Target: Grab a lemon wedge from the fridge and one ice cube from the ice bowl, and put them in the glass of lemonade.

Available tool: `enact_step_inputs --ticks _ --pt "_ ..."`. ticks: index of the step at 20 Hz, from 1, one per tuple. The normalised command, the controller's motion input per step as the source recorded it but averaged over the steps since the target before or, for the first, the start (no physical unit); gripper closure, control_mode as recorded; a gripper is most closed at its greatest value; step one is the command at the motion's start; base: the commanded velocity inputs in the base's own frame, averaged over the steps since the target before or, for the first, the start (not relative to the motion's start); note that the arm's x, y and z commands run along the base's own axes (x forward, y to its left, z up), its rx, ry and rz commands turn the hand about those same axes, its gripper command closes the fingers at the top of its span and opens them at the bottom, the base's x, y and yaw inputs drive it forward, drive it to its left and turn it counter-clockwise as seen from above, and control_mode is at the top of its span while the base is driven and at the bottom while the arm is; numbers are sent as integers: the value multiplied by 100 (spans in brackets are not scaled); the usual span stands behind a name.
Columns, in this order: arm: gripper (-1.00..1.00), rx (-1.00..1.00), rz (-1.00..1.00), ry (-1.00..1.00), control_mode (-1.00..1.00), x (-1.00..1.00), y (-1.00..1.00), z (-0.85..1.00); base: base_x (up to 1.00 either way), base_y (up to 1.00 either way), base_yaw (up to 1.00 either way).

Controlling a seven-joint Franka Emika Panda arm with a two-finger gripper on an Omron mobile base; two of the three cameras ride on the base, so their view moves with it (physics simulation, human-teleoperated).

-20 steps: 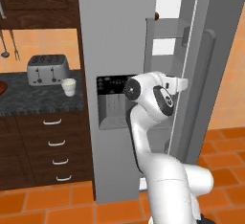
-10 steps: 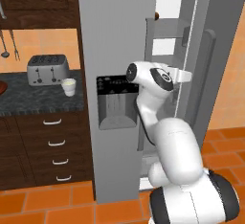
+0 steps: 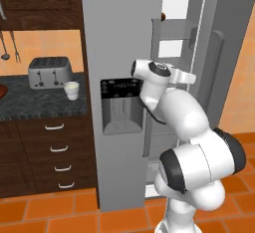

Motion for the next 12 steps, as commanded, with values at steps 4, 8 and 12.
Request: enact_step_inputs --ticks 4,8,12 --pt "-100 -1 -26 3 -100 -18 -32 -15 0 0 0" --pt "-100 -5 -13 -2 -100 -86 24 -2 0 0 0" --pt "-100 -9 -5 0 -100 9 49 0 0 0 0"
